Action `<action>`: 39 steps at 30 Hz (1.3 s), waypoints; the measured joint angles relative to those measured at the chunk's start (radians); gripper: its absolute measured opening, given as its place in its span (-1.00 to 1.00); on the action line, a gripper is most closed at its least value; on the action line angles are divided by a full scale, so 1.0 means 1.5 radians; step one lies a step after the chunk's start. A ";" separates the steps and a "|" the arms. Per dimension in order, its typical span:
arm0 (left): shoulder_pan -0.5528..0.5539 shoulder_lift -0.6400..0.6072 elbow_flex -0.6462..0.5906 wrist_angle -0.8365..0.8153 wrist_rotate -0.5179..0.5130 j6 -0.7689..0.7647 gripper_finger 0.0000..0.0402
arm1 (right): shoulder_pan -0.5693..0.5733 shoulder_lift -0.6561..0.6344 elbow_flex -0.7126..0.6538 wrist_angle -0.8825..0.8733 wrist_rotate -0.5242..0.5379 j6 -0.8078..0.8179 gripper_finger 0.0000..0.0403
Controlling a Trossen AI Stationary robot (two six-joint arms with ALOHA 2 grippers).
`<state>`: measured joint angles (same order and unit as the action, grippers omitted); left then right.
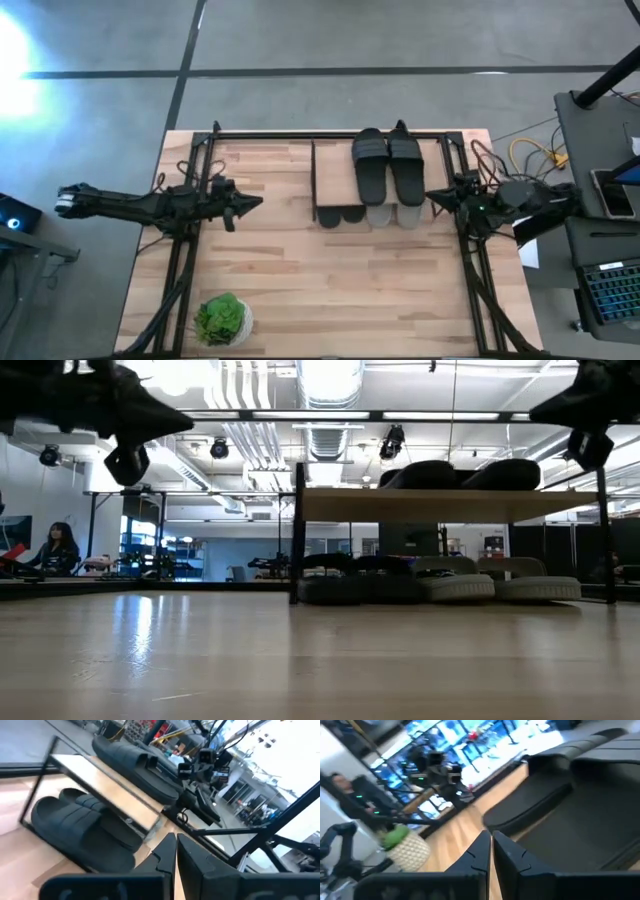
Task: Pick and place slides into the shelf
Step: Adjust the gray slides under the shelf
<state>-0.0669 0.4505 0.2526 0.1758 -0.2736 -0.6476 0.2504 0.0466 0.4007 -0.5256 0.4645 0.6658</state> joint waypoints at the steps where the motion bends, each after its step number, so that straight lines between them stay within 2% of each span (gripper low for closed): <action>1: 0.000 -0.017 -0.014 0.001 0.000 0.000 -1.00 | 0.000 0.006 0.008 -0.008 0.011 0.009 -0.94; 4: 0.001 -0.086 -0.055 -0.005 -0.014 0.018 -1.00 | 0.000 0.008 0.023 0.014 0.009 0.045 -0.94; 9: 0.001 -0.181 -0.095 0.000 -0.016 0.056 -1.00 | 0.000 0.020 0.039 0.199 -0.050 -0.106 -0.94; 13: 0.001 -0.223 -0.116 -0.005 -0.018 0.065 -1.00 | 0.000 0.038 0.024 0.242 -0.215 -0.179 -0.94; 15: 0.001 -0.238 -0.129 -0.007 -0.020 0.092 -1.00 | 0.000 0.046 0.001 0.245 -0.245 -0.165 -0.94; 24: 0.001 -0.273 -0.162 -0.049 -0.021 0.104 -1.00 | 0.000 -0.003 -0.157 0.459 -0.322 -0.147 -0.94; 27: 0.001 -0.277 -0.162 -0.059 -0.021 0.104 -1.00 | 0.001 -0.031 -0.212 0.508 -0.327 -0.125 -0.94; 31: 0.001 -0.280 -0.162 -0.059 -0.021 0.104 -1.00 | 0.005 -0.028 -0.262 0.589 -0.332 -0.110 -0.94; 39: 0.001 -0.270 -0.163 -0.072 -0.081 0.105 -1.00 | 0.009 -0.026 -0.261 0.495 -0.333 -0.103 -0.94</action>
<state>-0.0658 0.0462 0.0086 0.0682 -0.3945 -0.4897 0.2642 0.0082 0.0086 0.2168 -0.0353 0.5110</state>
